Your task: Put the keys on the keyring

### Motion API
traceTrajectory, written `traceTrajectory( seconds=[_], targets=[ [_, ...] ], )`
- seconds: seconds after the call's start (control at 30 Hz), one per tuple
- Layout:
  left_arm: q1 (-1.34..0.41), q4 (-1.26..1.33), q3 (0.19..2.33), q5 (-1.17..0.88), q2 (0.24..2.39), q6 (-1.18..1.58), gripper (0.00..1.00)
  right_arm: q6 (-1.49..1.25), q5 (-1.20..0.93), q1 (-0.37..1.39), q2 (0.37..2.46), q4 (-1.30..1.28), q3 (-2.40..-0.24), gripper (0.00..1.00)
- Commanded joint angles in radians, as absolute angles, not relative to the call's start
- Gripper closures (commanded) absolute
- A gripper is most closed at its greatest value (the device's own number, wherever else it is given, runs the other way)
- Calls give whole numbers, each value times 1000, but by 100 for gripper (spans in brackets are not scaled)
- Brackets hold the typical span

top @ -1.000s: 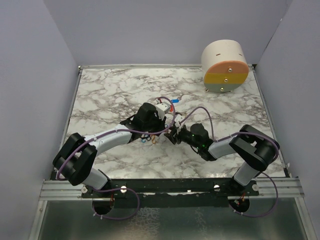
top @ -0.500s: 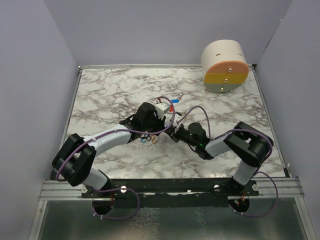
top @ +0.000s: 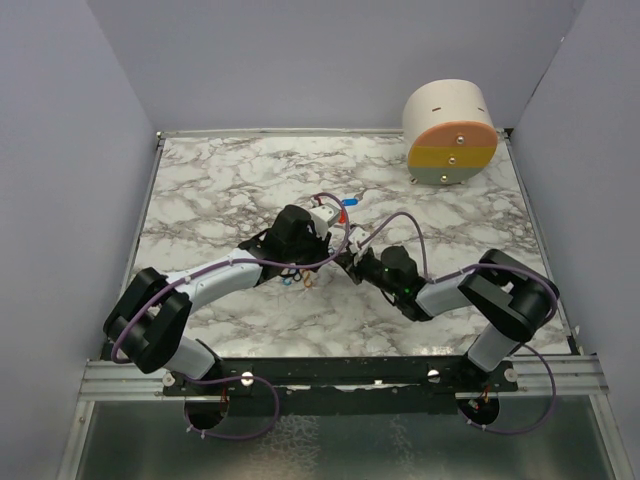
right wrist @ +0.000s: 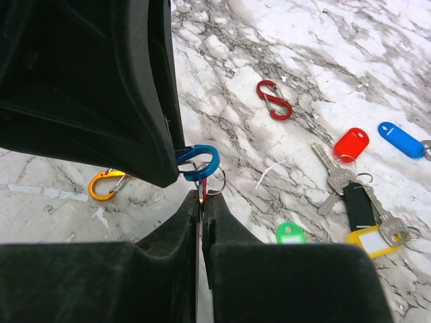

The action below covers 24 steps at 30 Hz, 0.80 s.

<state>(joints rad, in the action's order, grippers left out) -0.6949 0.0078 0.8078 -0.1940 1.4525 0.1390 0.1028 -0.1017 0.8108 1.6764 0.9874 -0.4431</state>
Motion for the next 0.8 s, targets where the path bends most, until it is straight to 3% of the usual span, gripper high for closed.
traceTrajectory(
  seconds=[0.0, 0.77],
  targets=[
    [-696, -17, 828, -171, 1425, 126, 100, 120, -65, 818, 1624, 980, -434, 99],
    [-696, 37, 820, -143, 1420, 155, 100, 99, -141, 818, 1614, 823, -483, 99]
  ],
)
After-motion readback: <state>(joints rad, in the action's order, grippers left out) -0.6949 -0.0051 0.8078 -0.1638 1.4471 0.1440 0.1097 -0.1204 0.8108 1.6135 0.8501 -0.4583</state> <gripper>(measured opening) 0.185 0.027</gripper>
